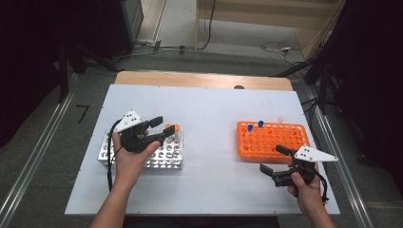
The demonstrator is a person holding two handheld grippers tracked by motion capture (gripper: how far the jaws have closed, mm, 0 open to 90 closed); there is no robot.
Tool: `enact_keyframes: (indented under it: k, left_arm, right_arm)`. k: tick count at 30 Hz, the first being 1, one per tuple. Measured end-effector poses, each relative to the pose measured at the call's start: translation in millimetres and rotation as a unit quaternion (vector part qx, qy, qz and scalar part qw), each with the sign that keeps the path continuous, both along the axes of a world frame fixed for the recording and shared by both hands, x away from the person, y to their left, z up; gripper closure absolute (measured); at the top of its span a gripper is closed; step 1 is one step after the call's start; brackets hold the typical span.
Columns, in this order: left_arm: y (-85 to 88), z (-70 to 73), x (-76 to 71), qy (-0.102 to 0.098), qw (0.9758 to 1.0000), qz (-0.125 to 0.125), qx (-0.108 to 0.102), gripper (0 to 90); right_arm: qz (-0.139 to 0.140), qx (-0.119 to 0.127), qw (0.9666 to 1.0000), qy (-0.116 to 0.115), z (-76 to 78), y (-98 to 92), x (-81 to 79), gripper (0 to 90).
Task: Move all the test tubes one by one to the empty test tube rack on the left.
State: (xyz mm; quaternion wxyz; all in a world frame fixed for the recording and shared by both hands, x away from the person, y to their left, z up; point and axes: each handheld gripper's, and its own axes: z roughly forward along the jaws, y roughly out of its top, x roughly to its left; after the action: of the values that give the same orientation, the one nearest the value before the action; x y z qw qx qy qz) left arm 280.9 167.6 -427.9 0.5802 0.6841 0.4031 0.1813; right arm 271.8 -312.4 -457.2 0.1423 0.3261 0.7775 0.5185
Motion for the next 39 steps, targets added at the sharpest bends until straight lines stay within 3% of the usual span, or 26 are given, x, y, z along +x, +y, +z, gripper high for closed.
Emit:
enact_keyframes:
  k: [6,12,19,25,34,39]
  left_arm:
    - [0.3,0.7,-9.0,-0.001,0.9999,-0.006,-0.008,14.2]
    - [-2.0,1.7,-19.2,-0.003,0.9998,-0.017,-0.007,1.7]
    - [-3.1,0.1,-26.0,-0.006,0.9995,-0.028,-0.012,0.0]
    - [-5.5,0.0,-26.2,-0.01,0.9995,-0.029,-0.013,0.0]
    - [-7.1,-0.8,-25.6,-0.006,0.9995,-0.028,-0.01,0.0]
    - [-6.2,-1.7,-24.8,-0.004,0.9995,-0.029,-0.011,0.0]
  right_arm:
    - [-0.018,0.005,0.9998,0.002,1.0,-7.5,6.0,0.0]
    - [-0.042,0.01,0.999,0.007,0.2,-16.9,15.9,0.0]
    - [-0.084,0.008,0.9965,0.005,-1.3,-28.9,29.3,0.0]
    - [-0.126,0.009,0.9919,0.009,-4.7,-35.7,41.8,5.6]
    - [-0.198,-0.005,0.9798,0.03,-15.0,-38.3,66.4,30.4]
    - [-0.211,-0.008,0.9771,0.03,-20.3,-38.6,71.2,53.3]
